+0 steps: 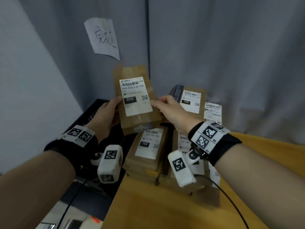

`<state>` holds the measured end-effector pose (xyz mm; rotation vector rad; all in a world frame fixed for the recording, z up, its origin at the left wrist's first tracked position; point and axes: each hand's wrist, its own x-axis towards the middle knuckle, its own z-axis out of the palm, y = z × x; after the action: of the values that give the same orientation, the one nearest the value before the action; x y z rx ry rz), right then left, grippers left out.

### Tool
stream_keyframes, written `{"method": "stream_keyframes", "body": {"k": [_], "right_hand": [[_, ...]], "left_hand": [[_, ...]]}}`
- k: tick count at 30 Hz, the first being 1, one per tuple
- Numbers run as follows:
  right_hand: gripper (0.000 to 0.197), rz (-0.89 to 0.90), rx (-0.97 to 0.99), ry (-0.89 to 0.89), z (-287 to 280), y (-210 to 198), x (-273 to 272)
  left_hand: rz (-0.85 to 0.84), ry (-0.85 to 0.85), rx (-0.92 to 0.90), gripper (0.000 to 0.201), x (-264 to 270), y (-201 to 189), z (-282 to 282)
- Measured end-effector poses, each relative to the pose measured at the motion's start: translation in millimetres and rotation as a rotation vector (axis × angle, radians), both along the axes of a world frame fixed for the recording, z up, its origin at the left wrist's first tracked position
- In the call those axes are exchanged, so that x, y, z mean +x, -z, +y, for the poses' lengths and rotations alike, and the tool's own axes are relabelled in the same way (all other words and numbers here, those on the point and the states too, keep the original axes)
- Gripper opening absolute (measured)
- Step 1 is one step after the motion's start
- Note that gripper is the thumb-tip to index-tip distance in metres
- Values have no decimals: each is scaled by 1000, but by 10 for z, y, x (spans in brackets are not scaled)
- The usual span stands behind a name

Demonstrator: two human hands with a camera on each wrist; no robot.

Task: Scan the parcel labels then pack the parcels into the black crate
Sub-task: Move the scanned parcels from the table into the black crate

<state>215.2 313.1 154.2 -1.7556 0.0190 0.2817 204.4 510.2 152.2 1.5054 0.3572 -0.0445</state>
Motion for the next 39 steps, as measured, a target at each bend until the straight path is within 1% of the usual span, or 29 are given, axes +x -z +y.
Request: {"method": "stream_keyframes", "body": {"k": [2,5,8,10,12,14,16,17,18,19,20,21,23,25,27,28,29,30,31,32,33,34,36,37,39], "right_hand": [[46,44,14,-22,162,49,31],[47,73,5,-28,470,114,97],[47,111,-13,-7,817,245,226],[49,159,27,9,1064,344,295],[53,195,70,26,1345,451,361],[58,206,92,47,1656,552,448],[63,186,73,78,1967,703,612],[65,184,48,99,2109,799,694],[67,194,21,122,2236,910,774],[69,219,-1,147,2344,1025,852],[71,262,-19,174,2435,1165,916],[74,317,-26,200,2512,1326,974],[80,429,-10,251,2605,1669,1070],[82,497,-1,281,2671,1997,1167],[81,524,3,324,2723,2290,1234],[80,530,6,351,2747,2416,1261],[79,540,9,373,2775,2537,1285],[79,552,15,386,2805,2642,1316],[80,567,26,392,2834,2735,1342],[81,589,35,386,2856,2811,1375],[81,609,38,368,2875,2884,1412],[78,632,43,340,2897,2932,1442],[72,689,60,287,2946,3005,1501],[71,708,70,272,2979,3045,1529],[65,730,98,282,3055,3160,1586]], "left_hand": [[32,-26,-1,31,25,52,156],[81,-45,-8,39,120,120,447],[102,-10,-3,38,314,212,766],[100,22,7,35,458,287,991],[151,51,3,30,609,367,1252],[190,61,31,29,755,484,1561],[214,104,152,40,899,626,1920],[223,153,287,48,989,743,2114],[205,214,455,52,1051,843,2308],[181,270,641,48,1104,926,2486],[176,311,822,43,1148,1032,2657],[193,347,973,44,1196,1179,2845],[270,395,1202,59,1247,1478,3097],[320,484,1368,67,1300,1767,3253],[384,519,1448,67,1388,2035,3345],[422,515,1444,65,1447,2094,3357],[423,499,1430,62,1521,2185,3395],[392,469,1427,56,1597,2294,3443],[325,476,1447,48,1683,2401,3480],[281,488,1476,35,1752,2457,3494],[220,462,1515,25,1822,2549,3541],[222,461,1530,22,1855,2571,3556],[207,497,1521,29,1899,2610,3599],[166,515,1536,32,1880,2628,3633],[184,562,1524,36,1784,2634,3654]]}}
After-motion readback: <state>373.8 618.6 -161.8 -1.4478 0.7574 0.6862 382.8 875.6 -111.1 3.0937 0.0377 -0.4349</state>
